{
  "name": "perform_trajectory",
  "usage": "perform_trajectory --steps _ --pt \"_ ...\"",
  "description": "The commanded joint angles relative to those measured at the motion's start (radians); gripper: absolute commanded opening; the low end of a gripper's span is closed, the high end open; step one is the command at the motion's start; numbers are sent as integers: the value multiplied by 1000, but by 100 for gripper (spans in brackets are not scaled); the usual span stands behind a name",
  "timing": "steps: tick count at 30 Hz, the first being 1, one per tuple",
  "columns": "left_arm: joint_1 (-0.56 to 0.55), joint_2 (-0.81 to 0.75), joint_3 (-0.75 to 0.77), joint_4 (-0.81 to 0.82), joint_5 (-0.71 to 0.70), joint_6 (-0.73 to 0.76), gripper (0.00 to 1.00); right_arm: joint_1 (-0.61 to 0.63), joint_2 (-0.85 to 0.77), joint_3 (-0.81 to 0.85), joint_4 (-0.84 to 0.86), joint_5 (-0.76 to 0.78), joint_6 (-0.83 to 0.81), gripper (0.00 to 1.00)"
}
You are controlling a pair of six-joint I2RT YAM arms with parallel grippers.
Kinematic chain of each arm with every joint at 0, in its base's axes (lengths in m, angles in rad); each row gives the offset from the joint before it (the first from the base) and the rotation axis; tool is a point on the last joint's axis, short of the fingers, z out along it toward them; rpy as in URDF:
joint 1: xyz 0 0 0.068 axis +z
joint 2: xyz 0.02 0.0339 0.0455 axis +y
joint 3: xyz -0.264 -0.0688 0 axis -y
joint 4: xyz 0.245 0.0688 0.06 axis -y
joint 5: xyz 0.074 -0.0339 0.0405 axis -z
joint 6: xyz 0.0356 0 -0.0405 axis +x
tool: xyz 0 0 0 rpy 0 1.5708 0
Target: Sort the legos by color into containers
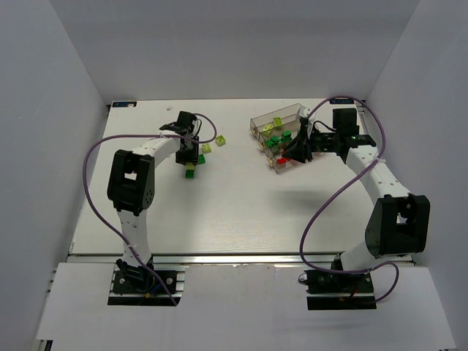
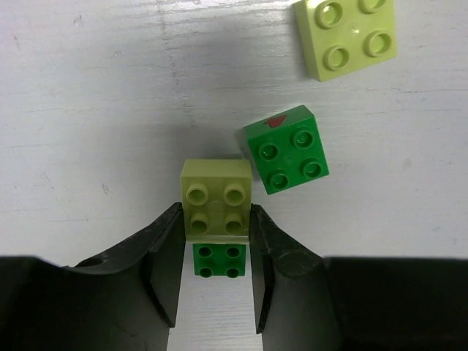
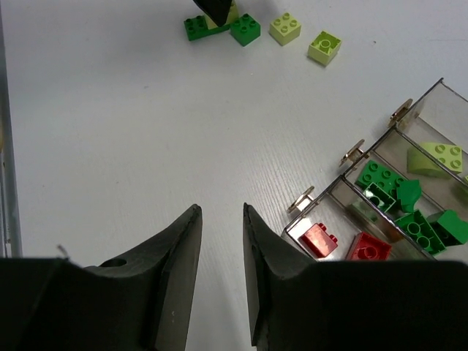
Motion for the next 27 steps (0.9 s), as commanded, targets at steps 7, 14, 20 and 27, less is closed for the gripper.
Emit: perform_trajectory --steps 7,14,20,27 --pt "7 -374 -143 157 326 -166 3 103 -1 19 -115 1 113 39" --pt "-2 -686 -618 820 694 -566 1 198 25 -46 108 -49 594 62" --pt "-66 -742 -826 1287 783 -827 1 243 65 -10 312 -133 922 89" --pt "-116 -728 -850 1518 777 -947 0 289 65 -49 433 -147 1022 89"
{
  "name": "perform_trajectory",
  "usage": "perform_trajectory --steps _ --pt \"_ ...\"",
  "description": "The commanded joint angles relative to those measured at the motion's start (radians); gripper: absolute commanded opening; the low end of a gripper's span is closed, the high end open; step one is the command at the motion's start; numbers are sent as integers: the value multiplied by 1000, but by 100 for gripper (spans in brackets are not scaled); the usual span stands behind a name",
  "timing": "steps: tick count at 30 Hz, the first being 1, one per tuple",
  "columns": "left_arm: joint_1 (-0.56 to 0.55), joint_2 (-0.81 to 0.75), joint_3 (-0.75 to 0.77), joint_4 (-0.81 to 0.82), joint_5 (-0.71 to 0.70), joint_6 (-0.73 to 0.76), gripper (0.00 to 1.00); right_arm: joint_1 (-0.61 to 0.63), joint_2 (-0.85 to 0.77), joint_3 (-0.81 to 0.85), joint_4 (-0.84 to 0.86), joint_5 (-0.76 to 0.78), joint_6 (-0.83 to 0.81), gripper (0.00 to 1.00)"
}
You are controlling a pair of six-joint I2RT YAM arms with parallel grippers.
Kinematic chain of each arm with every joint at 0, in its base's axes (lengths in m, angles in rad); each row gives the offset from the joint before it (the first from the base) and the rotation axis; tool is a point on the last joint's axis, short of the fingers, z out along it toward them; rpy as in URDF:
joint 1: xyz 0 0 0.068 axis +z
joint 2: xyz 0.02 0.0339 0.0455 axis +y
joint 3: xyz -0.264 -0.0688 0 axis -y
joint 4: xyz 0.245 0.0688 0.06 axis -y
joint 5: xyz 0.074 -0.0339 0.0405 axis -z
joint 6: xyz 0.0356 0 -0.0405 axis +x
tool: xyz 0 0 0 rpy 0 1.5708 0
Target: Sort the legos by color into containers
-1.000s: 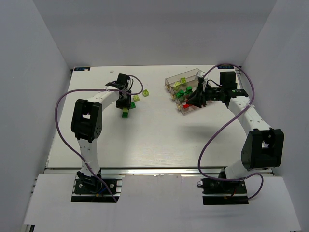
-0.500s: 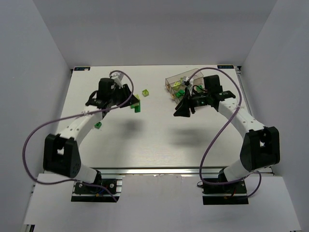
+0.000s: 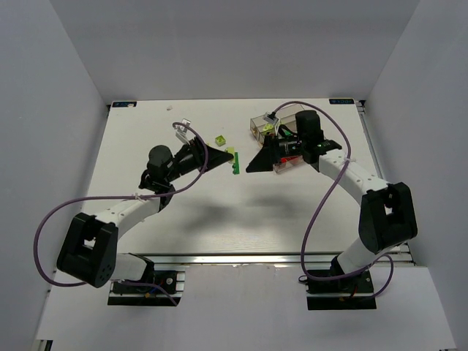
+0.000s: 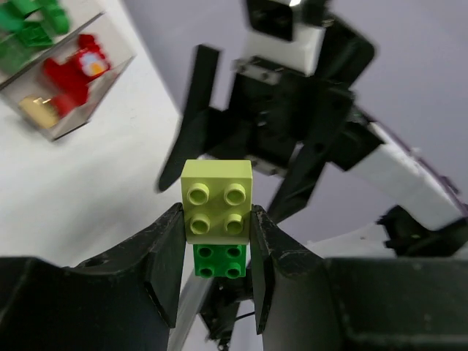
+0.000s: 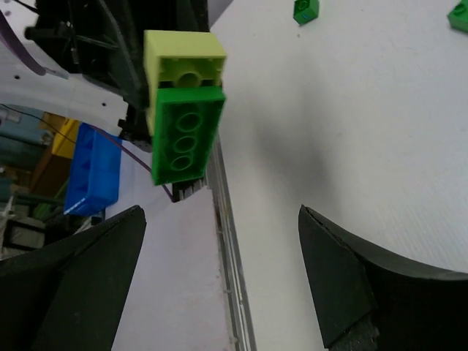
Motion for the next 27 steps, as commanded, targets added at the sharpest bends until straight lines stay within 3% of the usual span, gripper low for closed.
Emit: perform_trajectory --steps 1,6,14,21,27 --pt "-18 -5 -2 260 29 -124 0 26 -6 -24 146 -42 130 89" --pt "-37 24 -30 362 16 -183 0 54 -5 -32 235 -82 190 85" --pt "-47 39 -33 383 9 -189 0 56 1 -70 508 -205 385 81" --pt "-47 66 -31 409 14 -201 0 63 6 -71 516 -193 410 80" --pt "-47 79 -31 400 16 -189 0 83 14 -50 505 -167 425 74"
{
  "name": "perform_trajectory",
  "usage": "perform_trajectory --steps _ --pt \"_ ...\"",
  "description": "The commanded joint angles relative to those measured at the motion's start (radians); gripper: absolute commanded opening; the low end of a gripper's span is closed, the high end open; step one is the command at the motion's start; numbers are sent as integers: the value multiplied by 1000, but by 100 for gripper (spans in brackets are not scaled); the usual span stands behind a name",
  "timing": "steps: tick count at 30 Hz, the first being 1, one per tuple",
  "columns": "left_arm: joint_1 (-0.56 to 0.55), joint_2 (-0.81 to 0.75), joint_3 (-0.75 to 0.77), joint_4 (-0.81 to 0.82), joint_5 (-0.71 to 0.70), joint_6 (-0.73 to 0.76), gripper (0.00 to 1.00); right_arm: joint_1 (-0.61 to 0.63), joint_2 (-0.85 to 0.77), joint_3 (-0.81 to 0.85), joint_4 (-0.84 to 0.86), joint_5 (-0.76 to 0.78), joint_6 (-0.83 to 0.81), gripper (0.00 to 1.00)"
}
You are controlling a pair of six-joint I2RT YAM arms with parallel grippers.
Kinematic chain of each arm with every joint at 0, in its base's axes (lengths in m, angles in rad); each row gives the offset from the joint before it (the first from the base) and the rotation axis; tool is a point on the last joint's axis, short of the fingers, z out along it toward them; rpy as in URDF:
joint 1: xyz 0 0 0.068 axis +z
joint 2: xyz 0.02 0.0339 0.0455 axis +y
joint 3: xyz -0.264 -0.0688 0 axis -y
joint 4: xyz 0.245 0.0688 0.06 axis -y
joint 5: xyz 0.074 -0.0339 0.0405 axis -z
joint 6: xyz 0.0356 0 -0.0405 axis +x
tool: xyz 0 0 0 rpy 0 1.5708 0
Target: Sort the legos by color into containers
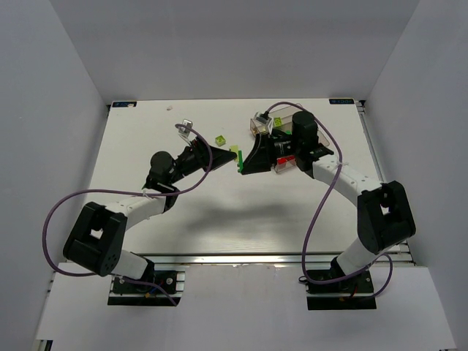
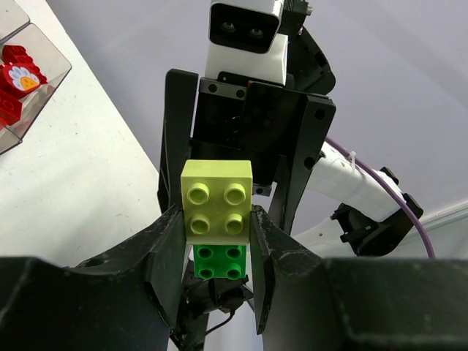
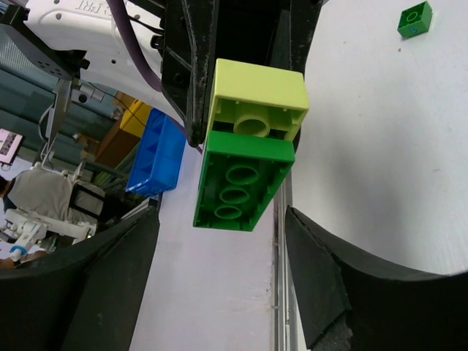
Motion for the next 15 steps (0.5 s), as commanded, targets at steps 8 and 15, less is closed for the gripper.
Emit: perform_trajectory --steps 8,15 --pt "-5 1 7 17 -2 14 0 21 14 37 -31 60 -1 65" --pt "-5 2 9 8 1 20 0 21 14 37 -23 89 15 44"
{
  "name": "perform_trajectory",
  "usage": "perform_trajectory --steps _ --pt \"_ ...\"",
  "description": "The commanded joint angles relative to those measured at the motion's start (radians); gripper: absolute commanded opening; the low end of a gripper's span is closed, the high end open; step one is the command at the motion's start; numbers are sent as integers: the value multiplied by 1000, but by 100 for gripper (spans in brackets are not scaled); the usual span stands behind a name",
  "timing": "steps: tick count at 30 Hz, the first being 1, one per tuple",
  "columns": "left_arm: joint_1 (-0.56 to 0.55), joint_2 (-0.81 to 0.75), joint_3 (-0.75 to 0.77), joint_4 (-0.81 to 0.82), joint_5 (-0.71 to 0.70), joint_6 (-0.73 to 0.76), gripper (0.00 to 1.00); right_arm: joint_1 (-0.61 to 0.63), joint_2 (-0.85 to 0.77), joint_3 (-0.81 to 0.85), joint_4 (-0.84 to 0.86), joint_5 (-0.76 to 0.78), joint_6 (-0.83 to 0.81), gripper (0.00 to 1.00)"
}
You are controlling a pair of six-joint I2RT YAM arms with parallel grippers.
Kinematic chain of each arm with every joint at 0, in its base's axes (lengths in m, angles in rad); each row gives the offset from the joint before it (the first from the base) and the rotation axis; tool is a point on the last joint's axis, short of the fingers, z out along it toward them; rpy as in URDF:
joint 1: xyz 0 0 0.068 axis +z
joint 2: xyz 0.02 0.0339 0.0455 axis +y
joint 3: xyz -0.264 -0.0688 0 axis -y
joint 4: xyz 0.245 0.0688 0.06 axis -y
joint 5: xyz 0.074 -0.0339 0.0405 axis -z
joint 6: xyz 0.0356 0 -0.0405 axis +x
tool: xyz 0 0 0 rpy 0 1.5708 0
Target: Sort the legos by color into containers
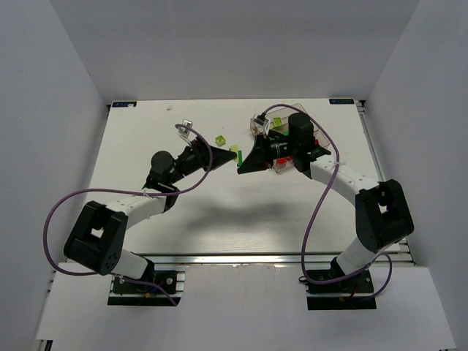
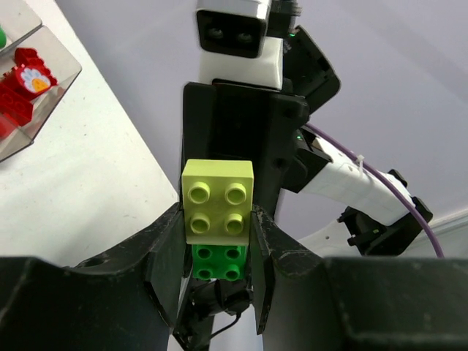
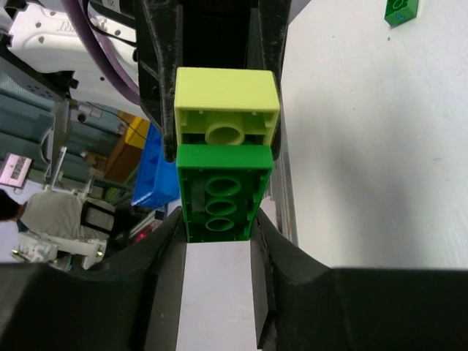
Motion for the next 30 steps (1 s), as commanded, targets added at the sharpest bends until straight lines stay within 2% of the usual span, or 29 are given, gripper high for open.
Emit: perform_trajectory --steps 1,2,3,5,13,21,22,24,26,27,30 --pt "-5 -7 9 16 6 6 0 3 -2 32 23 24 6 31" --pt "-5 -9 7 16 6 7 0 2 -5 29 32 23 12 24" --pt "-5 -9 7 13 6 7 0 3 -5 26 44 20 18 10" --pt "-5 -10 1 11 4 11 0 2 -7 24 52 9 18 1" --pt "22 -35 12 -52 7 55 0 -46 -35 -14 101 -30 46 0" --pt "82 -62 10 -79 33 63 0 -158 -51 -20 78 -48 2 0" --pt "87 -64 9 -82 38 64 0 -175 -50 -10 45 -39 -35 0" --pt "93 -72 7 -102 39 73 0 -192 -38 86 -248 13 -304 0" --pt "95 -78 7 -133 38 93 0 -195 6 198 -521 209 -562 0" --pt "95 -87 6 -160 36 110 0 -193 22 287 -693 375 -759 0" --pt "95 -108 -5 -214 22 141 0 -193 65 352 -776 612 -956 0"
